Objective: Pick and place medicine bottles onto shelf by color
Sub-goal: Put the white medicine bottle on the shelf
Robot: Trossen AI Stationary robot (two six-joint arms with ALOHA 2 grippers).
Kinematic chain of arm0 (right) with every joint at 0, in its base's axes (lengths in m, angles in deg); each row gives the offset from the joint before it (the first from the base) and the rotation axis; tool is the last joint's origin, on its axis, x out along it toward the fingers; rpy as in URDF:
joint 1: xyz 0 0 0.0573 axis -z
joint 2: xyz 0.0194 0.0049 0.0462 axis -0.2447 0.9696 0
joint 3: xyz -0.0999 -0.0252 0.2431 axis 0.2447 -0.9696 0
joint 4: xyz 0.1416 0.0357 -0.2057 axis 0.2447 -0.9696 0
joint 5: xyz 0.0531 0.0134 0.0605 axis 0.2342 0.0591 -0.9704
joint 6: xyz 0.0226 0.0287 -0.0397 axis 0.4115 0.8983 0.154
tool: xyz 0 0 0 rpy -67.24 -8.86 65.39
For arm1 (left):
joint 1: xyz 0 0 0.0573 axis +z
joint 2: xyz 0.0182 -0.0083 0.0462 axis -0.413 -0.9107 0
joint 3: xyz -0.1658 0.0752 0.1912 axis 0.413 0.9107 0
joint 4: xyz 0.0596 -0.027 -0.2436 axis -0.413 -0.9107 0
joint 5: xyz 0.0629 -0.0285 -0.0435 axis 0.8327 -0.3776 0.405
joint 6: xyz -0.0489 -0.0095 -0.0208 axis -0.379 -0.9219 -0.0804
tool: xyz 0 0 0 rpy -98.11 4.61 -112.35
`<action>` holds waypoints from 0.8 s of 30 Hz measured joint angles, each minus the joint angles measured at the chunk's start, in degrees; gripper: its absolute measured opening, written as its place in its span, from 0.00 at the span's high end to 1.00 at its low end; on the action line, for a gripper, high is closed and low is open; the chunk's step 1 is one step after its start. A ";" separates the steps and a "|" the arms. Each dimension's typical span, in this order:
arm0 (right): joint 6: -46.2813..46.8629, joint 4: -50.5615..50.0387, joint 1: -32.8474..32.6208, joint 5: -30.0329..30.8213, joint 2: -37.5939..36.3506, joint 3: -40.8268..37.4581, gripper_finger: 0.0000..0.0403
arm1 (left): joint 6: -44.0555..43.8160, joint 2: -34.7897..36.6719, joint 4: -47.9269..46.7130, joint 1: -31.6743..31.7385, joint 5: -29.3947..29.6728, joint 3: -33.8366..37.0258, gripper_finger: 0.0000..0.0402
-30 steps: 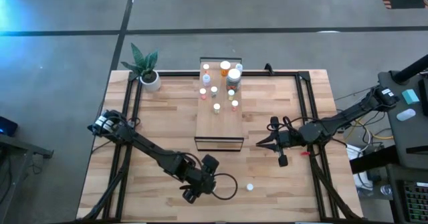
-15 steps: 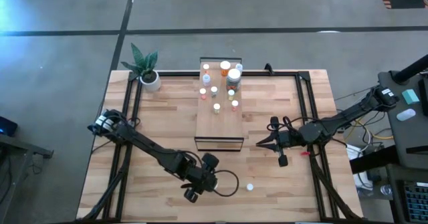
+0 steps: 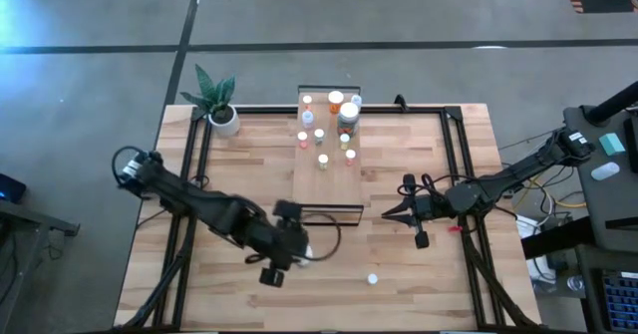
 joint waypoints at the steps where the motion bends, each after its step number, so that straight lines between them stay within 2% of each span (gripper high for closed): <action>1: 0.00 0.01 0.00 -0.01 -0.01 -0.03 0.97 | -0.94 0.59 -2.16 0.21 1.07 -1.64 0.57; 5: 0.00 0.00 0.00 -0.01 0.01 -0.09 0.97 | -1.66 2.92 -8.80 2.98 5.69 -7.44 0.57; 8: 0.00 0.04 0.00 -0.01 0.01 -0.09 0.97 | 0.03 4.50 -10.88 7.31 6.79 -9.02 0.57; 12: 0.00 0.04 0.00 -0.01 0.01 -0.09 0.97 | 4.01 5.55 -12.35 15.89 6.55 -7.34 0.57; 17: 0.00 0.04 0.01 -0.01 0.01 -0.09 0.97 | 8.32 4.95 -10.01 25.82 3.38 -4.40 0.57; 24: -0.38 -0.01 0.00 -0.01 0.01 -0.09 0.97 | 11.00 4.62 -5.70 32.22 1.63 0.62 0.57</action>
